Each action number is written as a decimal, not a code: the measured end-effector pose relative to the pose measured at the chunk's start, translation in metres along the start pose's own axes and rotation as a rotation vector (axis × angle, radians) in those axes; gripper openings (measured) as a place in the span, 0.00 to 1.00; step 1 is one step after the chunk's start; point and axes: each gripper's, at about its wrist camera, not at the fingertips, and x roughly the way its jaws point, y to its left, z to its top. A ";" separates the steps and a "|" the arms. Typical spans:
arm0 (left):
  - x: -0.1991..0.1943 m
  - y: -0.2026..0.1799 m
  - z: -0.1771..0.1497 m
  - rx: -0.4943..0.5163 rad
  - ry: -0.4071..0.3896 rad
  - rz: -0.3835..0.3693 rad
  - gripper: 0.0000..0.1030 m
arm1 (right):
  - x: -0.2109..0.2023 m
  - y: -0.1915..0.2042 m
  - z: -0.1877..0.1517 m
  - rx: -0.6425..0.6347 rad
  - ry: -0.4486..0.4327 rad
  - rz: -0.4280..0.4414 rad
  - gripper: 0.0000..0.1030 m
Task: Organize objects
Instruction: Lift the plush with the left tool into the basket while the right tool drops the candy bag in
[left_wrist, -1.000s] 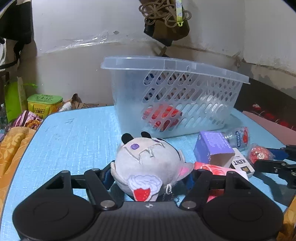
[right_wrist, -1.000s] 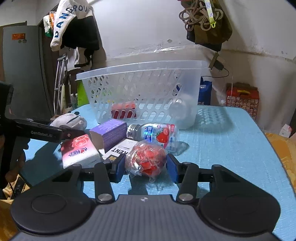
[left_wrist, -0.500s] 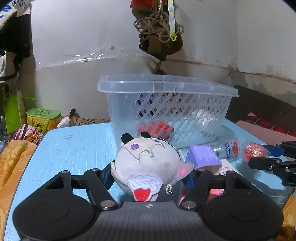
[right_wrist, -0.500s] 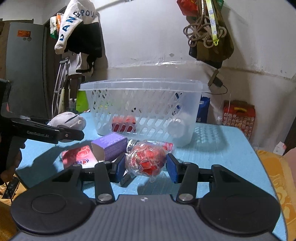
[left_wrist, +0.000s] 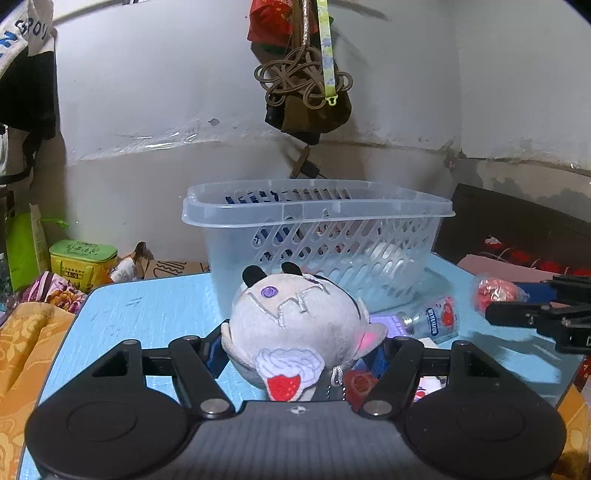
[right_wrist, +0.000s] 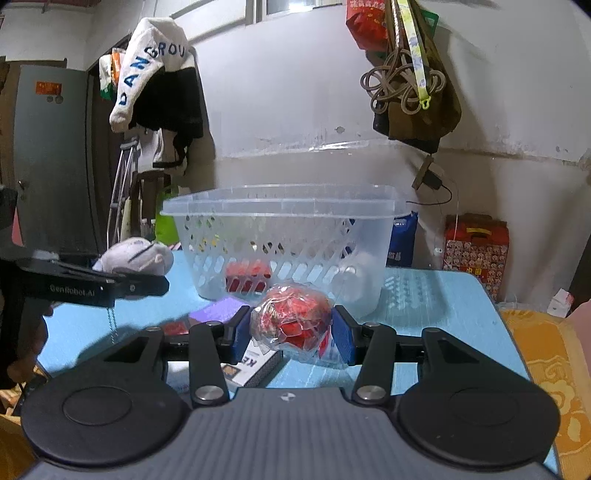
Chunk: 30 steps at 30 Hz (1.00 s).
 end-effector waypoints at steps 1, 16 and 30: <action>0.000 0.000 0.000 0.000 -0.001 -0.001 0.70 | -0.001 0.000 0.001 0.000 -0.004 0.001 0.49; -0.012 -0.005 0.011 -0.004 -0.046 -0.019 0.70 | -0.003 0.005 0.010 0.011 -0.026 0.010 0.49; -0.021 -0.005 0.021 -0.016 -0.084 -0.026 0.70 | 0.003 0.010 0.015 0.028 -0.003 0.021 0.48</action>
